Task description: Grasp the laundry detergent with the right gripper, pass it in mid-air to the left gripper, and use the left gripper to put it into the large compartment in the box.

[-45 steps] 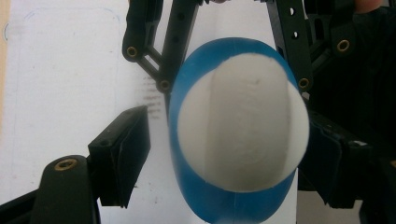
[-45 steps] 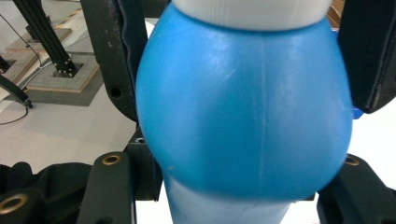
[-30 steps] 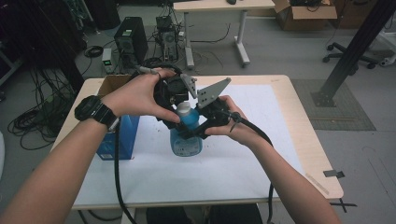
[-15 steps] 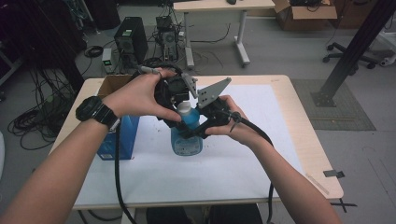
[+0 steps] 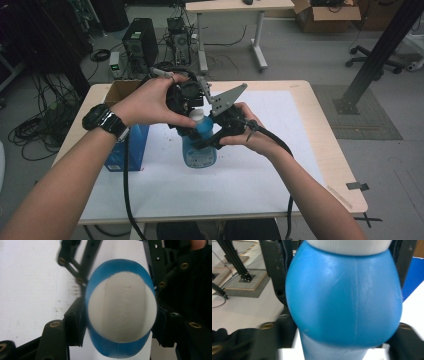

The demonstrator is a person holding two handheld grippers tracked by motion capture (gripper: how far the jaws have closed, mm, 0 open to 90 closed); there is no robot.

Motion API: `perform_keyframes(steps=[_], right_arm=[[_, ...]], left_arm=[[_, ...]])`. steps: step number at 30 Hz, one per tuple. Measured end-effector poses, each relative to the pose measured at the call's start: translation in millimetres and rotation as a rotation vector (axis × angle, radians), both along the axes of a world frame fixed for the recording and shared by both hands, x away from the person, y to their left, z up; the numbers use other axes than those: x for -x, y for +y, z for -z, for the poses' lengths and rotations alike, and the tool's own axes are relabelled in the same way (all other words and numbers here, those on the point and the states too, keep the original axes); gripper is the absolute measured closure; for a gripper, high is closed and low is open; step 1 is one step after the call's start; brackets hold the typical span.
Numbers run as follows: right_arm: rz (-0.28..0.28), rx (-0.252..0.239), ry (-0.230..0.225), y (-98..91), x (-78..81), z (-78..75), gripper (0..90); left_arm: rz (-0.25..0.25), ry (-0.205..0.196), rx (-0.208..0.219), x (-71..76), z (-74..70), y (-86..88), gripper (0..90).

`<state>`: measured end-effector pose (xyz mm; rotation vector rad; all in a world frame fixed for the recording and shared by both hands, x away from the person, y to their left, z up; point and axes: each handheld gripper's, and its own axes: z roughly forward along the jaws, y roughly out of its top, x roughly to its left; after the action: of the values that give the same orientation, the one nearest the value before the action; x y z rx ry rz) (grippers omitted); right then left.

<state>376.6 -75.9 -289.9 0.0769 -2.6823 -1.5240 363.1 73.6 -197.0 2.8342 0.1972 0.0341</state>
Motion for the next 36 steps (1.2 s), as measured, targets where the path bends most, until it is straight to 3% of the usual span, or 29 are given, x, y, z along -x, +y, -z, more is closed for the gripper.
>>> perform_keyframes(steps=[1,4,11,17,20,21,22,27,36], right_arm=[[0.009,0.014,0.001,-1.2,-0.2,2.2,20.0],[0.036,0.043,-0.013,-5.7,-0.7,6.6,14.4],[0.129,0.121,-0.025,-42.7,-10.0,13.6,9.2],[0.191,0.196,-0.07,-79.4,-15.8,20.0,5.6],[0.212,0.234,-0.076,-95.3,-17.5,24.3,5.2],[0.228,0.262,-0.076,-105.2,-18.3,26.6,5.2],[0.228,0.262,-0.076,-105.2,-18.3,26.6,5.2],[0.287,0.314,-0.073,-137.3,-21.1,32.9,5.6],[0.353,0.327,-0.043,-167.7,-23.5,40.8,6.2]], left_arm=[[-0.018,-0.006,-0.002,-1.0,-1.8,1.6,38.1],[-0.047,-0.019,-0.005,-2.3,-5.9,5.6,38.1],[-0.151,-0.047,-0.018,-9.2,-27.7,27.6,38.1],[-0.263,-0.074,-0.034,-15.8,-46.4,48.8,38.1],[-0.339,-0.084,-0.045,-19.5,-55.8,61.2,38.1],[-0.398,-0.09,-0.042,-22.2,-61.9,70.3,38.1],[-0.398,-0.09,-0.042,-22.2,-61.9,70.3,38.1],[-0.546,-0.093,-0.039,-28.5,-74.3,93.9,38.1],[-0.876,-0.109,-0.028,-36.2,-87.5,135.1,38.1]])
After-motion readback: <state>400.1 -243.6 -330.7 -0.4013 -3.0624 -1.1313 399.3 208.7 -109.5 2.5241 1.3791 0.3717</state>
